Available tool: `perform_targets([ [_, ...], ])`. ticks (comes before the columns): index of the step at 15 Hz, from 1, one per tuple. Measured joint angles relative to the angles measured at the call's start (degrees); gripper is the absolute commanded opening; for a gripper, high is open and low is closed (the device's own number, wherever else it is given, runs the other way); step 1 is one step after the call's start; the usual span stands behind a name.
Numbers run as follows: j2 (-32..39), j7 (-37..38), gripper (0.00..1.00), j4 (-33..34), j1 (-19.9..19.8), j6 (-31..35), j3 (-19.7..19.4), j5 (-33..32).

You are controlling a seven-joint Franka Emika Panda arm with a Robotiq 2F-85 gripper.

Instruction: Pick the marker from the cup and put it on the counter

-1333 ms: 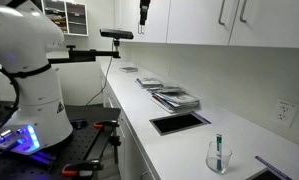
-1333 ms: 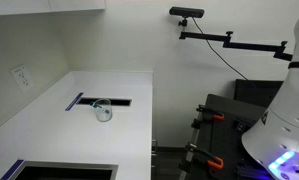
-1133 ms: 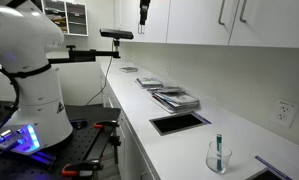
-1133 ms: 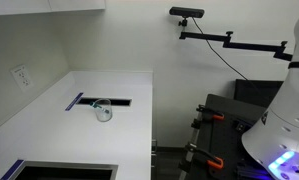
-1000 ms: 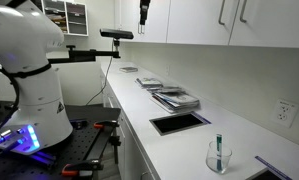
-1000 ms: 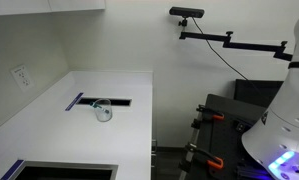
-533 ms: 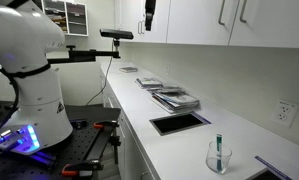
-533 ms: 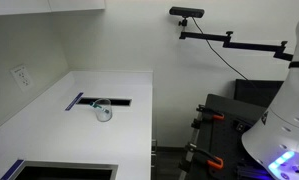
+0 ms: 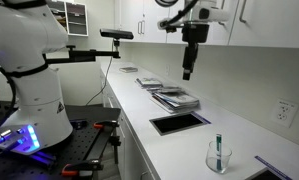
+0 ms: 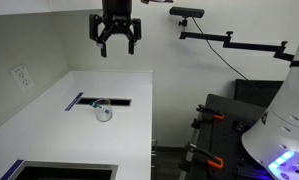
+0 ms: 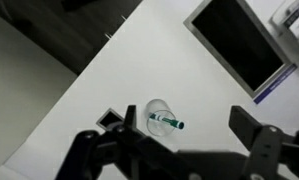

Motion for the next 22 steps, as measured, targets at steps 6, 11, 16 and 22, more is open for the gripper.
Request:
perform_targets([
  [6,14.3,9.0,1.0,9.1,0.5,3.4,-2.5,7.9],
  [11,16.8,22.6,1.0,11.6,1.4,4.9,-4.4,8.6],
  [16,16.8,26.0,1.0,11.6,1.8,5.1,-4.7,8.6],
  [22,20.8,35.1,0.86,11.6,2.1,8.5,-6.3,11.1],
])
